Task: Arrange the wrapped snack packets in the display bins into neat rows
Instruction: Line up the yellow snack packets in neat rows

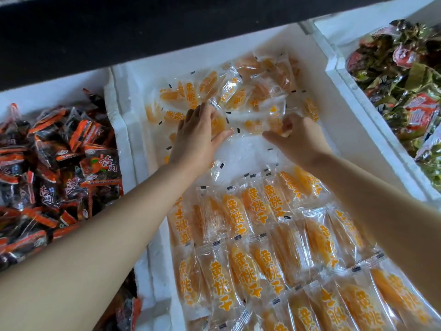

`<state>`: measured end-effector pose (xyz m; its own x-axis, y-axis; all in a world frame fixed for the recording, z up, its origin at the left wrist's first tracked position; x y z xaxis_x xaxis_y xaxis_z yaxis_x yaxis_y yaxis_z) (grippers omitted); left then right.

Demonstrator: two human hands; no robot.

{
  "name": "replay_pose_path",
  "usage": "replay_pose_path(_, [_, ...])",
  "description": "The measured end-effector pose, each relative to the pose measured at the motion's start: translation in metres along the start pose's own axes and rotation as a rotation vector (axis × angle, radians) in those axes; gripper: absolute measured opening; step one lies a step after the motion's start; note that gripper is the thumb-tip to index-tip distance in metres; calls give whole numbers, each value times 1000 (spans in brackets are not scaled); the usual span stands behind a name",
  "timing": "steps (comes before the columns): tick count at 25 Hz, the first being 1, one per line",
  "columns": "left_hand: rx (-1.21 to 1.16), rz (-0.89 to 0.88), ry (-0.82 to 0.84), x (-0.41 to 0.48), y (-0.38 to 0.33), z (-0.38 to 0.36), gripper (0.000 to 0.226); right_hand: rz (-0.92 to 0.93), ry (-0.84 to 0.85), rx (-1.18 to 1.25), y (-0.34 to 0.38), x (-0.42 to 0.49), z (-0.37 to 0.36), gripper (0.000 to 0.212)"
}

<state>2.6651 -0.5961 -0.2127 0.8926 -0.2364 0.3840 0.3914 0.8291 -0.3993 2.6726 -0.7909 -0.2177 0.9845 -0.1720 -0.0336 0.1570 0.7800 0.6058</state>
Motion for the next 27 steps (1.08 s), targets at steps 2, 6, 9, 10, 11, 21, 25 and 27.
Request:
replay_pose_path(2, [-147,-19,-32,-8,-21,7,34,21,-40,113,-1,-8,19,31])
replay_pose_path(6, [-379,-24,58,-29,-63,12,28,20,42,155,-21,-35,45,28])
replay_pose_path(9, [-375,-51,202,-49,-84,4,33,-55,35,78,-47,-51,58,28])
replay_pose_path(10, [-363,-36,267,-54,-89,0,35,-80,25,21,-55,-54,62,29])
replay_pose_path(11, [-360,-13,321,-58,-92,-5,35,-100,20,-33,-63,-55,65,29])
replay_pose_path(21, [-464,43,300,-71,-108,-29,29,-79,5,-248,-94,-53,40,26])
replay_pose_path(25, [-467,73,262,-68,-104,-30,33,-19,-36,-387,-95,-60,49,31])
replay_pose_path(27, [-458,108,259,-66,-106,-32,29,-7,-69,-375,-99,-65,60,33])
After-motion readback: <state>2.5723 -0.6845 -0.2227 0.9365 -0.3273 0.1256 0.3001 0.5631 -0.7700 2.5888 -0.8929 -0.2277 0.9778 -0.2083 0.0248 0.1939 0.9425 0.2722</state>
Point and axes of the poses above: each hand's wrist, its own x-axis towards the middle knuckle, its own z-axis out of the back of the hand, y = z × x, the point moved 2 cm from there along x, towards the middle knuckle, and after that the axes turned 8 degrees about -z, right-handed, at the moved point
